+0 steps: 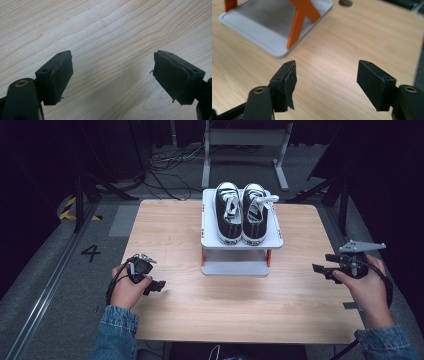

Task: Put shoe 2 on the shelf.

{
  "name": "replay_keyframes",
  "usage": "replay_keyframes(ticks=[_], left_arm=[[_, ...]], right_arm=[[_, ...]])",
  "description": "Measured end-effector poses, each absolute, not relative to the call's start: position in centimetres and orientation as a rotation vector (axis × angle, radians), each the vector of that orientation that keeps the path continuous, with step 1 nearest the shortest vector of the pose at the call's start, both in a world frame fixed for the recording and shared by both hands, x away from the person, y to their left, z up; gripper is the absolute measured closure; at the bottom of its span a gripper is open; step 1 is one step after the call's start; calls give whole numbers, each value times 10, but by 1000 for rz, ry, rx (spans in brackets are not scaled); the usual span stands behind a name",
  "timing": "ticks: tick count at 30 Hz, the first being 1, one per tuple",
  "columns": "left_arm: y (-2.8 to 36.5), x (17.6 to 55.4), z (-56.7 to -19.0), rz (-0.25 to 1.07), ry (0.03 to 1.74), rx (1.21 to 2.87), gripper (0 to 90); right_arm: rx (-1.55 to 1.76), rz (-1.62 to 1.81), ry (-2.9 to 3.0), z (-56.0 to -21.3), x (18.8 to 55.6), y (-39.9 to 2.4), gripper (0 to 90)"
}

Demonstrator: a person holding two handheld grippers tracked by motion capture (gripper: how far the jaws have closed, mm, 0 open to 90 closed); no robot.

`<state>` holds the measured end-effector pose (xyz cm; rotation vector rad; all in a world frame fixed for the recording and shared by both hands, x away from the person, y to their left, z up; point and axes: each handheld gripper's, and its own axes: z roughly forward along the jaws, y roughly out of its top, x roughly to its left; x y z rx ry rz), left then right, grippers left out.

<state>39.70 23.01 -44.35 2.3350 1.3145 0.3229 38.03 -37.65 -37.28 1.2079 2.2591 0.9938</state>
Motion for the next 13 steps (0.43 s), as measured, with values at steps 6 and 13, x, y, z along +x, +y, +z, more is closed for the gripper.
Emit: replay_keyframes(ticks=[6,13], left_arm=[[229,395,-442,328,1297,2337,167],[230,394,-443,293,1276,2346,168]], right_arm=[[1311,1043,2303,-425,372,-395,331],[1316,1023,2372,-452,365,-409,310]])
